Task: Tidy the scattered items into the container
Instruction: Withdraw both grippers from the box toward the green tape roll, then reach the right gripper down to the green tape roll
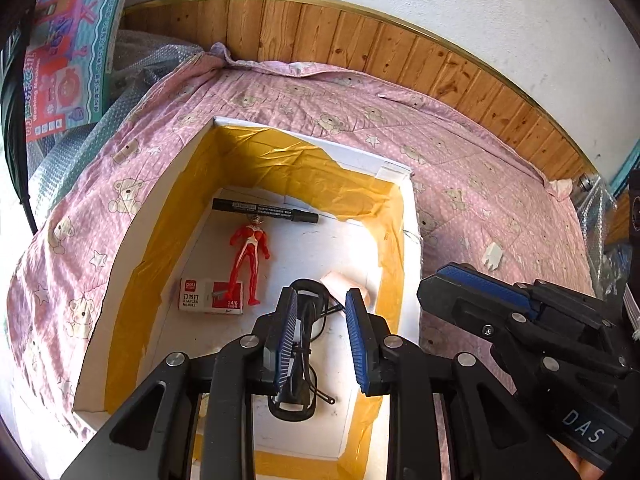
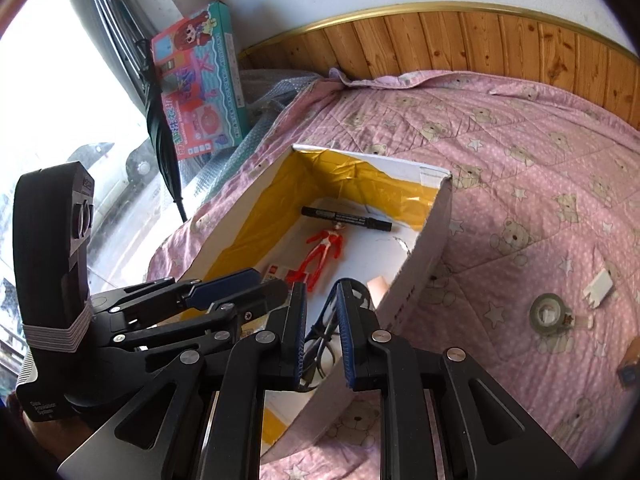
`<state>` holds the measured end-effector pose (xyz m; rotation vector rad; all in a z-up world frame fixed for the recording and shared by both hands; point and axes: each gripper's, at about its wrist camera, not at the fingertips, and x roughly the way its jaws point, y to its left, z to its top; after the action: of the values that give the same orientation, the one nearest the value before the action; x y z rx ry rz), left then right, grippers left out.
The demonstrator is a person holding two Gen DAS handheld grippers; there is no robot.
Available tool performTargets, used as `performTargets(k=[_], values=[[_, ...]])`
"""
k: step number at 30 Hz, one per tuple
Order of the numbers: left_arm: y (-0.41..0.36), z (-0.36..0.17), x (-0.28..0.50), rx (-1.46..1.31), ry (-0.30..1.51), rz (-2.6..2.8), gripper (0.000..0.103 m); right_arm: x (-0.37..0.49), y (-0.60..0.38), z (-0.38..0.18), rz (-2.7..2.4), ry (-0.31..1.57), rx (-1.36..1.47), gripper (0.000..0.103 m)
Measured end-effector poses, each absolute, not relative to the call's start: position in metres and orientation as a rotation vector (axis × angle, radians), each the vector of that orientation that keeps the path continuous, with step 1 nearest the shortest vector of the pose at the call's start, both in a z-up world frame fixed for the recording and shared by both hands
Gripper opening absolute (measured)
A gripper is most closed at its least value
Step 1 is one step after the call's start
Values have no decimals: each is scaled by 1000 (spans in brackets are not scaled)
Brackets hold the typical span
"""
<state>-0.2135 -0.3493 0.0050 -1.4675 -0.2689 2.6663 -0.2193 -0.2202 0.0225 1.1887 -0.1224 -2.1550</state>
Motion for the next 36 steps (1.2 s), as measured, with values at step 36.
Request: performTargets(k=[36], values=[[-224, 4, -169, -1384, -16, 2555, 28, -176, -77, -45, -2196, -434, 1308, 18]])
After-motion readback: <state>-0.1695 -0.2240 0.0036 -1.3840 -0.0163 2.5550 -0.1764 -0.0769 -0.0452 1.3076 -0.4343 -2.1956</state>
